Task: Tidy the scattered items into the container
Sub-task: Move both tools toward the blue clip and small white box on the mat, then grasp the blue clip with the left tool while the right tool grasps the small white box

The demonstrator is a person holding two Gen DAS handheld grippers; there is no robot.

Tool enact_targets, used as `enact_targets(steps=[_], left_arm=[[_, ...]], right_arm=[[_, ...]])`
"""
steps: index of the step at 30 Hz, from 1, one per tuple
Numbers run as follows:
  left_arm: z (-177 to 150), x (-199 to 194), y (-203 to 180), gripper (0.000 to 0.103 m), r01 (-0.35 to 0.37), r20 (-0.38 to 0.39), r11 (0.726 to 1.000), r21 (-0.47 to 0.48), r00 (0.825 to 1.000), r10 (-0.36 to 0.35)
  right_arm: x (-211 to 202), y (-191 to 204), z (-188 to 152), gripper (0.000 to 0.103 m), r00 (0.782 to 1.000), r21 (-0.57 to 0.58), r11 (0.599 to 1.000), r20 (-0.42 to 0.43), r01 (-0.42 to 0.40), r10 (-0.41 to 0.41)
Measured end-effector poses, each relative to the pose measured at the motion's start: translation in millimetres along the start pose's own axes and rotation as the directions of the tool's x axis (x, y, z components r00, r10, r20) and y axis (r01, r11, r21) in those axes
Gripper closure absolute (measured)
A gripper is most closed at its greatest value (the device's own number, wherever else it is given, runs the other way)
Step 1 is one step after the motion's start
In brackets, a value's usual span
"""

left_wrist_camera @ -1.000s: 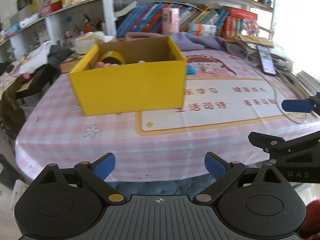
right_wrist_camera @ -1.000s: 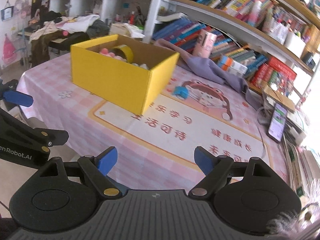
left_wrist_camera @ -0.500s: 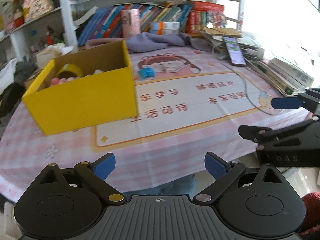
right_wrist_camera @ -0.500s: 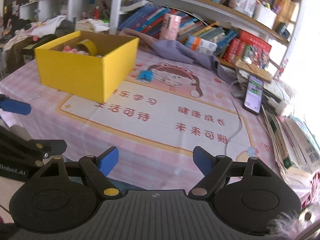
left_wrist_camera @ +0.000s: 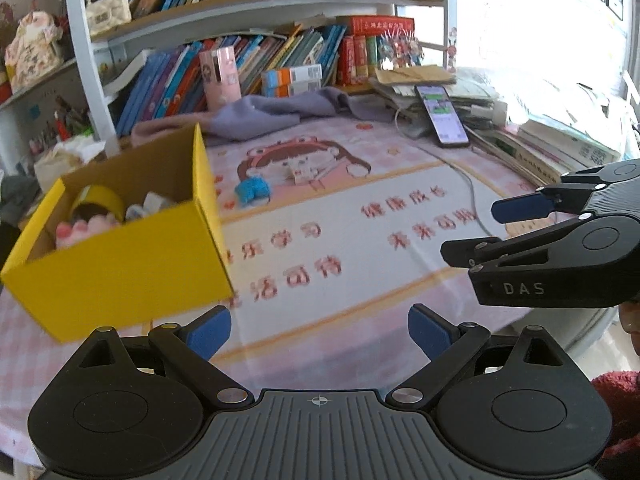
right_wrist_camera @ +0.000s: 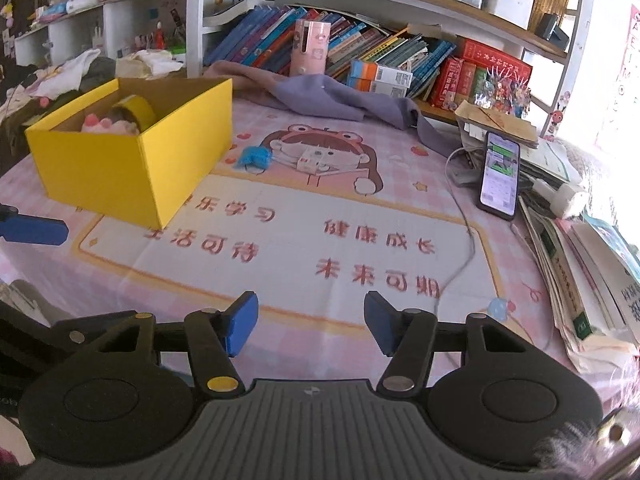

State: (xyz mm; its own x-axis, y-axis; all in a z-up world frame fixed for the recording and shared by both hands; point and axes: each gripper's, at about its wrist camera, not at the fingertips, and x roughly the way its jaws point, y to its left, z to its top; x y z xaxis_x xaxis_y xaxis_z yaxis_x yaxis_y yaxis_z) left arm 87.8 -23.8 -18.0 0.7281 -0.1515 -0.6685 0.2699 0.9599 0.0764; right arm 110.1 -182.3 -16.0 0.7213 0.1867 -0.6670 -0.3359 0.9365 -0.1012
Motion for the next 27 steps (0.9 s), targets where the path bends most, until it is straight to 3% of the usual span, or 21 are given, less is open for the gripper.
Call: enact_targets(steps=[12,27], left_arm=[[58.7,64.6,-3.6,0.023,-0.053,0.0,0.998,-0.022,0.999,0.053],[118.5,142.3,-7.0,0.025,-0.214,-0.056,0.976,-0.04,0.976,0.212]], right_arm=[[59.9,-50.0,56.9,0.057,0.996,-0.011,0.997,0.029,-0.079,0.079],[156.7,-94.3,114.1,0.057,0.972,-0.027,0.971,0.002,-0.237,0.237]])
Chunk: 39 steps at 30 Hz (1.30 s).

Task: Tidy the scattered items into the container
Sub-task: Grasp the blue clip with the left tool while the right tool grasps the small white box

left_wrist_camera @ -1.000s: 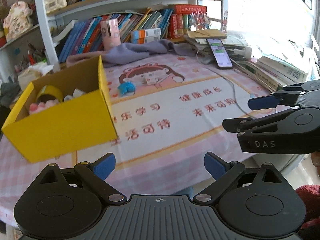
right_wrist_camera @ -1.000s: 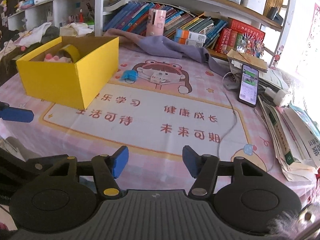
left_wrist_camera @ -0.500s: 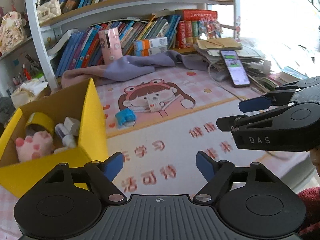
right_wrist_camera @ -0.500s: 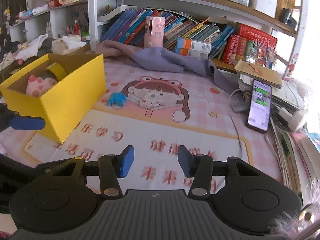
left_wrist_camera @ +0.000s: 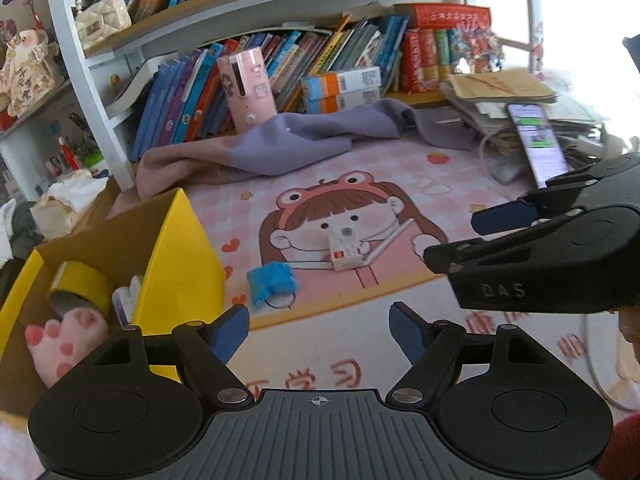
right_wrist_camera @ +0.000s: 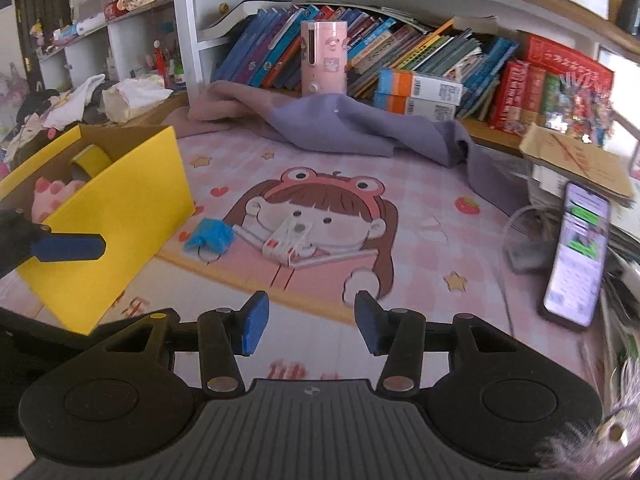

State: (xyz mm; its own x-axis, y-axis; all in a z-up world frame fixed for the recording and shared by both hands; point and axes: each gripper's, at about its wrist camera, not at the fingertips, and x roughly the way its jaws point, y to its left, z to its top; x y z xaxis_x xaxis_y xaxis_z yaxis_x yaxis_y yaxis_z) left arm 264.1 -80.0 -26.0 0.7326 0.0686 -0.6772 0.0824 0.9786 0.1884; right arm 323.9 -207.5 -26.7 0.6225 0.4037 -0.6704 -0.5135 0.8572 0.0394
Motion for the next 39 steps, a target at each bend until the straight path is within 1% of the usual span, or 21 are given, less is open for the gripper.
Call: enact_targets(steps=[4,9,16,17,19,20,23,24,26,32,36,39], left_arm=[[9.8,16.8,-1.9,0.025,-0.037,-0.03,0.999,0.019,0.999,0.038],[17.4,34.6,-1.6,0.025,-0.073,-0.065,0.997,0.023,0.995,0.074],[24.1,54.2,-1.7,0.025,-0.102,-0.106,0.994,0.029,0.989,0.105],[25.0,57.4,-1.7,0.026,-0.105,-0.113,0.994,0.031,0.988,0.108],[27.0,64.2,-1.5,0.031,-0.112,-0.128,0.993,0.033,0.985,0.115],[28.7,67.6,-0.9,0.032,-0.114,-0.136,0.993,0.03,0.984,0.117],[32.3,78.7,3.9,0.036,-0.122,-0.155,0.993,-0.002,0.981,0.12],[33.3,82.1,5.6,0.037,-0.124,-0.161,0.992,-0.016,0.98,0.12],[35.4,89.1,8.5,0.039,-0.13,-0.171,0.99,-0.046,0.978,0.12],[40.5,110.5,15.2,0.039,-0.15,-0.2,0.983,-0.102,0.971,0.128],[42.4,124.4,23.2,0.039,-0.176,-0.225,0.972,-0.153,0.964,0.139],[40.5,134.1,29.4,0.04,-0.183,-0.252,0.963,-0.198,0.959,0.131]], right_arm=[[29.0,-6.9,14.2,0.058,0.999,-0.006,0.999,-0.009,-0.039,0.039],[74.5,-4.3,31.2,0.057,0.995,-0.021,0.996,-0.046,-0.091,0.09],[128.7,1.7,51.0,0.057,0.989,-0.022,0.993,-0.097,-0.118,0.115],[134.8,1.8,52.2,0.057,0.987,-0.021,0.992,-0.108,-0.122,0.12],[143.1,0.1,52.9,0.057,0.984,-0.018,0.991,-0.119,-0.134,0.131],[145.7,-1.4,53.0,0.056,0.983,-0.016,0.99,-0.123,-0.141,0.138],[145.7,-7.3,52.8,0.065,0.978,-0.024,0.985,-0.124,-0.17,0.165],[144.2,-9.8,52.6,0.069,0.979,-0.035,0.985,-0.123,-0.168,0.163],[140.6,-18.2,51.3,0.071,0.981,-0.043,0.986,-0.12,-0.159,0.153],[123.4,-43.8,37.7,0.071,0.988,-0.08,0.99,-0.107,-0.12,0.112],[109.5,-53.1,25.7,0.071,0.991,-0.097,0.99,-0.098,-0.099,0.089],[103.3,-56.4,19.9,0.071,0.992,-0.091,0.992,-0.095,-0.092,0.083]])
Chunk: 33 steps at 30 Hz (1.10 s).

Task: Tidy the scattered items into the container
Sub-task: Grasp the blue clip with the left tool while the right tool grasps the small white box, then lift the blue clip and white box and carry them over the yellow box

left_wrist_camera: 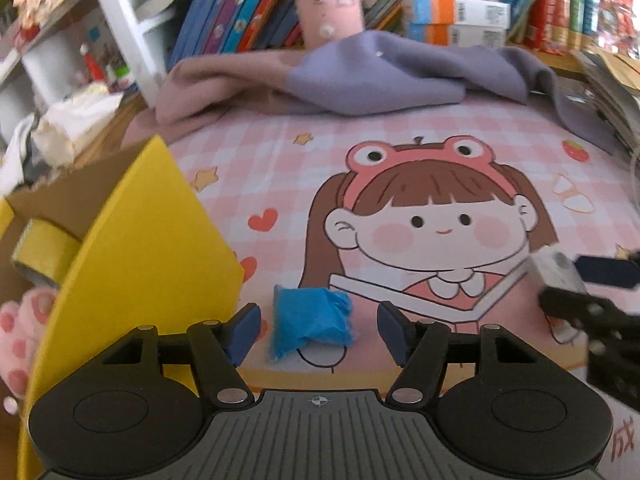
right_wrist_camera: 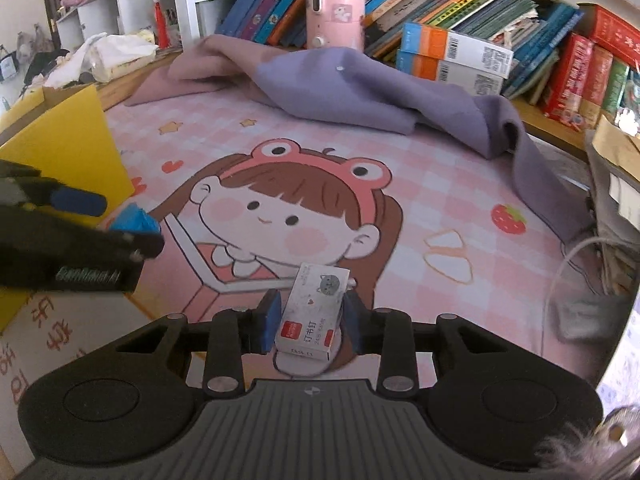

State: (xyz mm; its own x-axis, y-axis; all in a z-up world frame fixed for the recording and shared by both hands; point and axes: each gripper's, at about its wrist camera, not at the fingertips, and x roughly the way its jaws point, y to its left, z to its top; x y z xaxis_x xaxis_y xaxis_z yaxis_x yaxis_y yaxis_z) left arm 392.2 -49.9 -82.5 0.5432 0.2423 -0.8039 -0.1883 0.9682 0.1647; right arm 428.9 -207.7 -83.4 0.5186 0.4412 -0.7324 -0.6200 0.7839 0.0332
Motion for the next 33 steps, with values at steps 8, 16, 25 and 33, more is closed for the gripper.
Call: enact_targets(steps=[8,16,25,33], left_arm=[[-0.3,1.5,1.1,0.06,0.091,-0.008,0.995,-0.039,0.996,-0.091],[-5.4,-10.4,-19.0,0.064,0.187,-0.005,0.982,0.038,0.982,-0.187],[-7.3,-34.6,-18.1,0.066,0.247,0.015,0.966,0.071,0.968,-0.249],[-15.2,-72.9,-13.5,0.067,0.281,0.069,0.954,0.103,0.955,-0.289]], right_arm=[[0.9,-3.6,-3.0,0.068,1.0,0.052,0.999,-0.02,-0.006,0.007],[4.2,0.2,-3.3,0.067,0.999,0.033,0.999,-0.032,0.013,-0.012],[-5.1,3.6,-2.1,0.075,1.0,0.028,1.0,-0.001,0.005,-0.005],[-37.6,10.1,-5.6,0.075,1.0,0.061,0.998,0.028,-0.007,0.006]])
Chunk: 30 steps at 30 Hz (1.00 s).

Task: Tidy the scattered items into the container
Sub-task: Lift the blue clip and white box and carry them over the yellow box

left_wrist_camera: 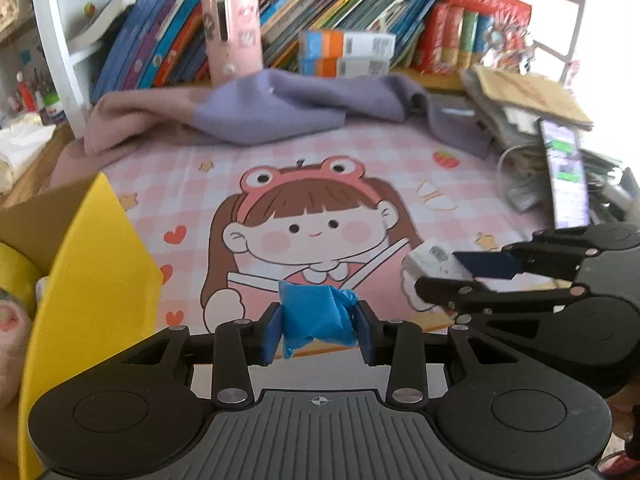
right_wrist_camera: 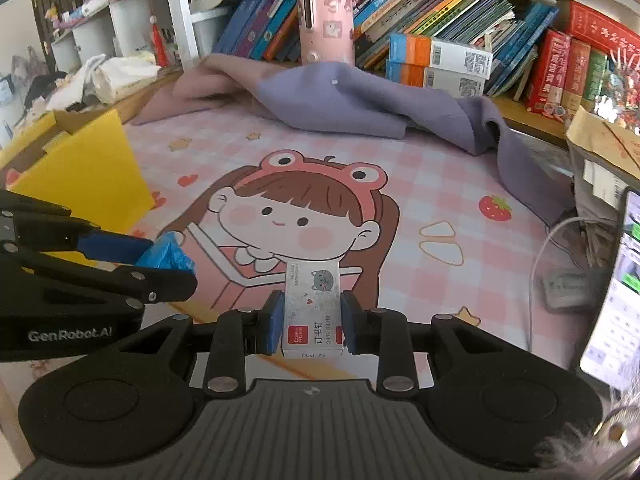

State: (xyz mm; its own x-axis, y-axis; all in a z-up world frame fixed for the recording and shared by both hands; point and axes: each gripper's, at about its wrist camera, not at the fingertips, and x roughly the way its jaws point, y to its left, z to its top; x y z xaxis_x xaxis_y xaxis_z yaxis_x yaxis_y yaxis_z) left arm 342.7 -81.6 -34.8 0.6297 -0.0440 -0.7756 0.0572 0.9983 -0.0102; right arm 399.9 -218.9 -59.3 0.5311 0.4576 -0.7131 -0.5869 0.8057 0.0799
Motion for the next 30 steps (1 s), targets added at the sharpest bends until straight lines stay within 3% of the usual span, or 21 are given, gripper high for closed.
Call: enact_targets(steps=[12,20,30], left_arm=[[-26.2,-42.7,-3.9,0.067,0.079,0.045,0.997,0.02,0.996,-0.08],[-43.4,-83.3,4.5,0.067,0.121,0.115,0.99,0.074,0.985,-0.129],[-80.8,-127.6,24.1,0.067,0.145,0.173,0.984,0.102,0.972,-0.161]], right_arm=[[-45.0,22.4,-21.3,0.075,0.998,-0.001,0.998,0.02,0.06,-0.06],[-78.1,36.8,-29.9,0.075,0.996,0.085,0.993,0.039,0.082,-0.086],[-115.1,82.3,-43.2,0.075,0.986,0.091,0.988,0.093,0.127,-0.135]])
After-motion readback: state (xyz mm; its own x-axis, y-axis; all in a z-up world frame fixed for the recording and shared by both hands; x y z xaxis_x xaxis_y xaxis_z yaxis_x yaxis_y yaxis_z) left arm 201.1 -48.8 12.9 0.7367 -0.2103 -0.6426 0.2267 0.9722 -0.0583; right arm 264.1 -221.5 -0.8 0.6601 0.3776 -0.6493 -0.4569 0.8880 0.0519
